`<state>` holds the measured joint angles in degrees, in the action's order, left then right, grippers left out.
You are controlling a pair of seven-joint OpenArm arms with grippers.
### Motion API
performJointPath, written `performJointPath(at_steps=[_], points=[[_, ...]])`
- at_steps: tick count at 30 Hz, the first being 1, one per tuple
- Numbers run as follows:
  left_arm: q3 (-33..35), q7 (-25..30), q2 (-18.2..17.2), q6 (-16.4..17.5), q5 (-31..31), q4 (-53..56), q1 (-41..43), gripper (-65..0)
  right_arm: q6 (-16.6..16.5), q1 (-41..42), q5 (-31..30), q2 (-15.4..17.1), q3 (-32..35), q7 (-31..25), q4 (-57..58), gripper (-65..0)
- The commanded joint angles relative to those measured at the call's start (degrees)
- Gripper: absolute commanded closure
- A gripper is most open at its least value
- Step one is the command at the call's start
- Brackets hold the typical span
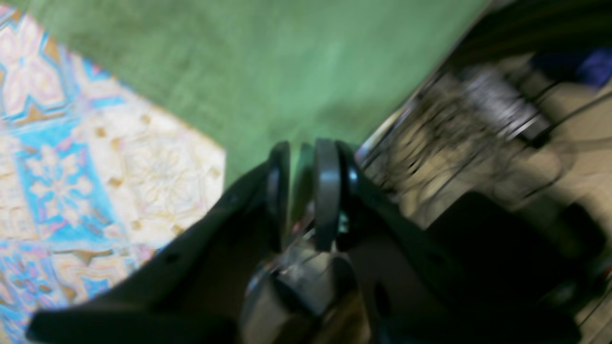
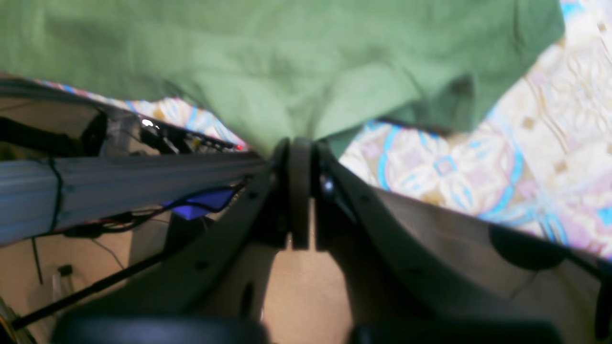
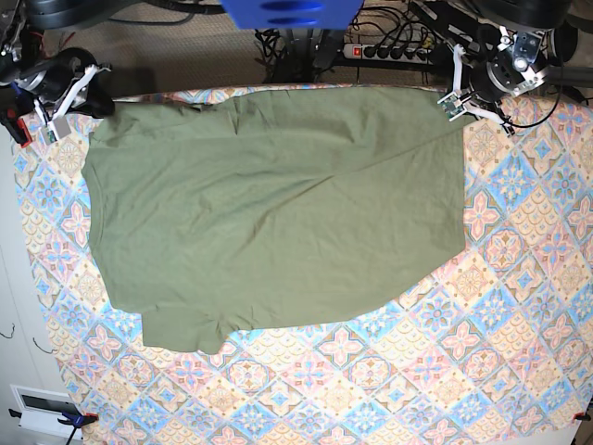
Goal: Layout the t-shirt on the table in an organized manner, then fold the t-shirt properly
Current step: 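Regrasp the shirt's edge corners with both grippers, pulling them apart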
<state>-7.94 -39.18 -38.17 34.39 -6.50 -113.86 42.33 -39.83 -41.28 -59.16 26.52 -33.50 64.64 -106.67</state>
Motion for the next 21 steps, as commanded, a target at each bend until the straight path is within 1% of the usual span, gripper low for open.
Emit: performJointPath(at_steps=[1, 4, 6, 8, 10, 13, 15, 17, 19, 21], points=[[-3.00, 0.54, -0.99, -0.41, -2.95, -0.91, 1.15, -9.6, -0.17, -0.35, -1.20, 0.95, -0.75, -1.04, -0.54, -1.7], [-7.92, 0.54, -0.99, -0.41, -14.11, -0.91, 3.34, -9.9, -0.17, -0.26, -1.20, 0.95, -0.75, -1.04, -0.45, -1.7], [-9.77, -0.25, -0.99, -0.41, -20.09, -0.64, 4.84, -11.9, -0.17, -0.26, -1.20, 0.95, -0.75, -1.04, -0.36, -1.7], [-12.41, -4.47, -0.99, -0.41, -25.28, -0.64, 5.54, -16.8, -0.17, -0.17, -1.20, 0.95, -0.66, -1.04, -0.27, -1.7], [-15.31, -8.78, -0.55, -0.41, -29.76, -0.55, 5.54, -20.2, -0.17, -0.17, -1.02, 0.95, -0.66, -1.04, -0.27, -1.7], [-20.58, -10.98, 1.82, -0.41, -34.51, 1.38, 5.54, -22.5, -0.17, -0.09, -1.02, 0.95, -0.57, -1.04, 0.61, -1.7], [-24.54, -12.56, 3.84, -0.15, -37.50, 5.07, 5.37, -22.6, -0.17, 0.09, -1.02, 0.95, -0.57, -1.04, 1.49, -1.7], [-26.65, -14.58, 4.55, -0.15, -40.40, 9.20, 4.14, -22.6, -0.17, 1.06, -0.93, 0.95, -0.48, -1.04, 1.75, -1.7], [-27.97, -17.22, 4.99, -0.15, -43.21, 13.51, 0.97, -22.6, -0.17, 2.29, -0.93, 0.86, -0.48, -1.04, 1.75, -1.7], [-28.85, -20.91, 5.34, -0.24, -45.15, 17.82, -1.84, -22.6, -0.17, 2.90, -0.93, 0.86, -0.48, -1.04, 1.75, -1.7]])
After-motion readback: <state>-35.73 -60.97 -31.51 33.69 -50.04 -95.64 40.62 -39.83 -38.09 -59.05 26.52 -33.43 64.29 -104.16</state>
